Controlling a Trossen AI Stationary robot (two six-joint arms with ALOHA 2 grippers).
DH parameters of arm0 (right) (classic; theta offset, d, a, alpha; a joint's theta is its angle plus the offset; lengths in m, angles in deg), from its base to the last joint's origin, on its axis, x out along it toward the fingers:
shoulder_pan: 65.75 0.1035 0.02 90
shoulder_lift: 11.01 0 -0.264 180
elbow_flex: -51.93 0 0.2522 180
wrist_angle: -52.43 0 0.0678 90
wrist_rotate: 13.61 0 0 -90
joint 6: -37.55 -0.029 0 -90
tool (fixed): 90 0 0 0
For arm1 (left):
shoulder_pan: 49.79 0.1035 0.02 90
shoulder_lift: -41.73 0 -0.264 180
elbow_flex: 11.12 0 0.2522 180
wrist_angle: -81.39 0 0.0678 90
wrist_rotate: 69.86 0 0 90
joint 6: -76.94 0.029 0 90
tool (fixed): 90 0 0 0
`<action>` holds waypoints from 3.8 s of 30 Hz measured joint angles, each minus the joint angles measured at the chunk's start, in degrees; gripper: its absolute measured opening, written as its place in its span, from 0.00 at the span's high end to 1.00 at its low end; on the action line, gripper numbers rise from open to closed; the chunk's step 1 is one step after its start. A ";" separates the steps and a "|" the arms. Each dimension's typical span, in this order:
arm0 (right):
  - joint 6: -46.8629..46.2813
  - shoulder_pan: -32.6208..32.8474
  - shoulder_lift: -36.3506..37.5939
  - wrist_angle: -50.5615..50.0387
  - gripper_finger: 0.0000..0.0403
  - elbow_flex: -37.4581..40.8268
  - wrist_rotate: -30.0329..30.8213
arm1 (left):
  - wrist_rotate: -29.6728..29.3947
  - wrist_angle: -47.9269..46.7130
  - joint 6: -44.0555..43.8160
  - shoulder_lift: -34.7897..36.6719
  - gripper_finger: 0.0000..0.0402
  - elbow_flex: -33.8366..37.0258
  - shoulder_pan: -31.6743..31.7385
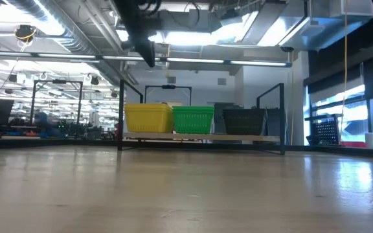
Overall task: Stack baskets on shelf by color
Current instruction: Return to Home Position
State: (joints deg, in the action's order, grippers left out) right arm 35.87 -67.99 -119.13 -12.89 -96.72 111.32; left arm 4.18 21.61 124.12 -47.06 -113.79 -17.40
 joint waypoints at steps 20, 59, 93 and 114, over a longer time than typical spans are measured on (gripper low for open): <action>1.88 4.69 11.12 -14.49 0.99 -0.07 0.19 | 2.66 -11.28 -20.26 21.70 1.00 -0.02 -6.10; -5.58 11.87 60.92 16.40 1.00 61.35 -25.01 | 11.35 -19.68 -51.73 81.55 1.00 22.33 -8.68; -4.97 11.85 107.87 14.00 1.00 90.42 -24.06 | 7.55 -15.62 -52.33 88.45 1.00 25.16 -8.68; 1.94 11.85 107.80 39.59 1.00 113.41 -24.04 | 8.16 17.42 -49.68 88.42 1.00 56.57 -8.68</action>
State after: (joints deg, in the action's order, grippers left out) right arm 37.81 -56.15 -11.33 26.70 16.69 87.28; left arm 12.35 39.03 74.44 41.37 -57.22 -26.09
